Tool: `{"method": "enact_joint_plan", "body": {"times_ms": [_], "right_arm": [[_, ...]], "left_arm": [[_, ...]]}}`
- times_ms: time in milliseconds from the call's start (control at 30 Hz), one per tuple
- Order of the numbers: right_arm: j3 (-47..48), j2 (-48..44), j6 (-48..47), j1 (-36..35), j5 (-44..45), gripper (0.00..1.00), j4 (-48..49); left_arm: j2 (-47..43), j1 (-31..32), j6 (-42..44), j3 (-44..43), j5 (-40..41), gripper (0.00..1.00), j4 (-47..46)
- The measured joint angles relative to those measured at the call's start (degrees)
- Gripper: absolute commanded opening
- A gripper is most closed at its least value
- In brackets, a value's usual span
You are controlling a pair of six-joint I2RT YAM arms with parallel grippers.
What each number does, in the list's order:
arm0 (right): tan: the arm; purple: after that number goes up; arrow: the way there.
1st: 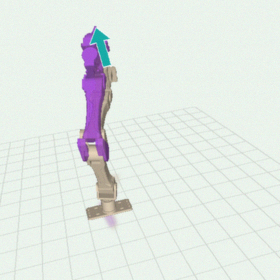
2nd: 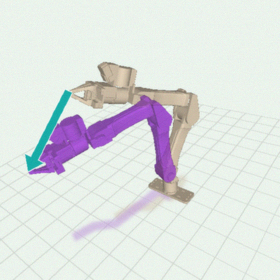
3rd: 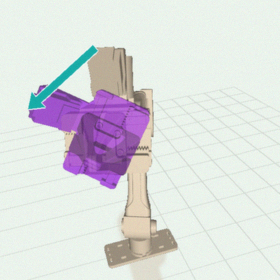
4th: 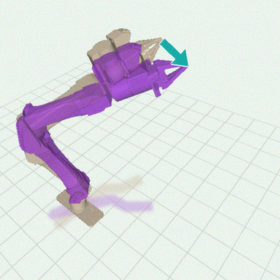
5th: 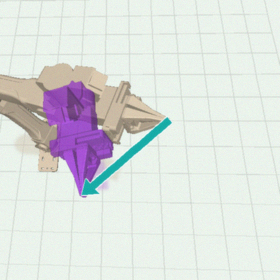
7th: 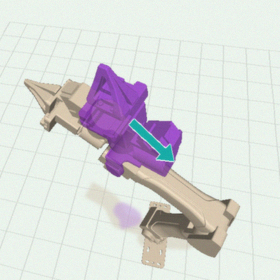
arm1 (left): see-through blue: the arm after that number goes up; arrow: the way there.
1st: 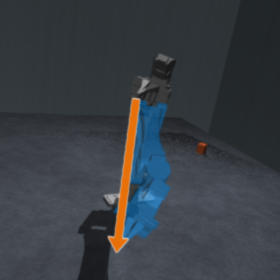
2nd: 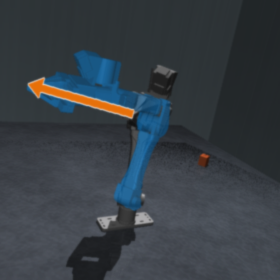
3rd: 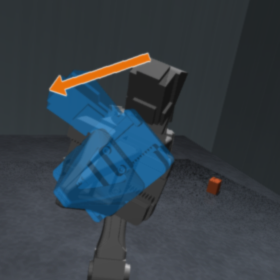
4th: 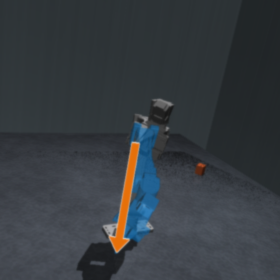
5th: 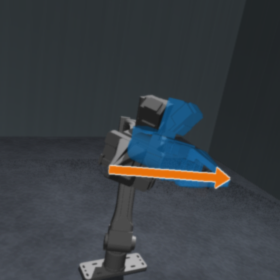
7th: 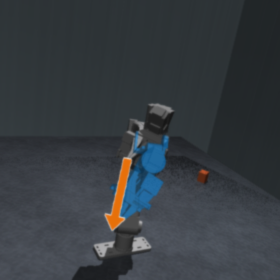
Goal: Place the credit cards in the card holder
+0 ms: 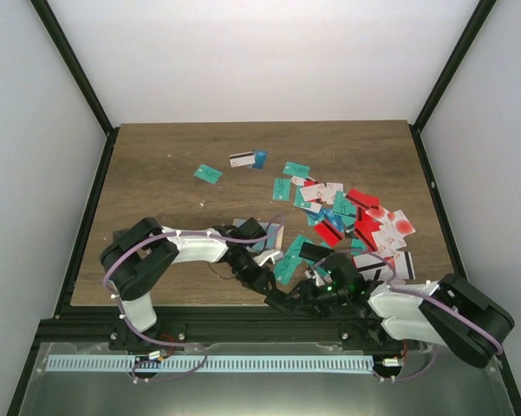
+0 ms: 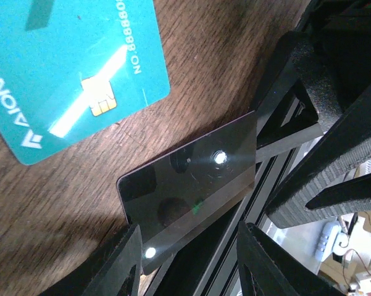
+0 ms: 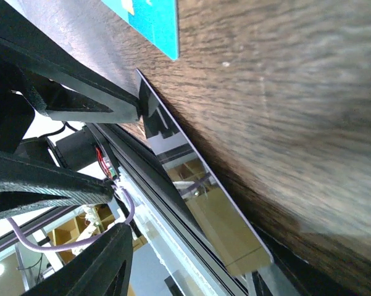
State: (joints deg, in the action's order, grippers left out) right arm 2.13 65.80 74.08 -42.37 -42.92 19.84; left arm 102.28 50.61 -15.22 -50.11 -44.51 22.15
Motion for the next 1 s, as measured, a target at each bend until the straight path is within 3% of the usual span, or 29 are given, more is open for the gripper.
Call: {"method": "enact_joint_plan", "body": {"times_ms": [167,433,800,1000], "right_arm": [[-0.33,3.43,0.09,-0.17,-0.57,0.42,5.31],[-0.24,4.11,-1.05,-0.20,1.27,0.05,6.21],[1.51,-5.01,-1.22,-0.20,2.10,0.01,-4.39],[10.67,-12.09,-3.54,0.72,5.01,0.01,-16.09]], "left_arm": [[0.74,0.00,0.52,-0.07,-1.68,0.44,0.00],[0.72,0.02,0.68,-0.07,-1.84,0.44,0.13],[-6.64,-1.14,-3.23,-2.97,9.66,0.47,7.13],[-14.99,-4.98,-8.11,-8.48,15.30,0.50,9.64]]}}
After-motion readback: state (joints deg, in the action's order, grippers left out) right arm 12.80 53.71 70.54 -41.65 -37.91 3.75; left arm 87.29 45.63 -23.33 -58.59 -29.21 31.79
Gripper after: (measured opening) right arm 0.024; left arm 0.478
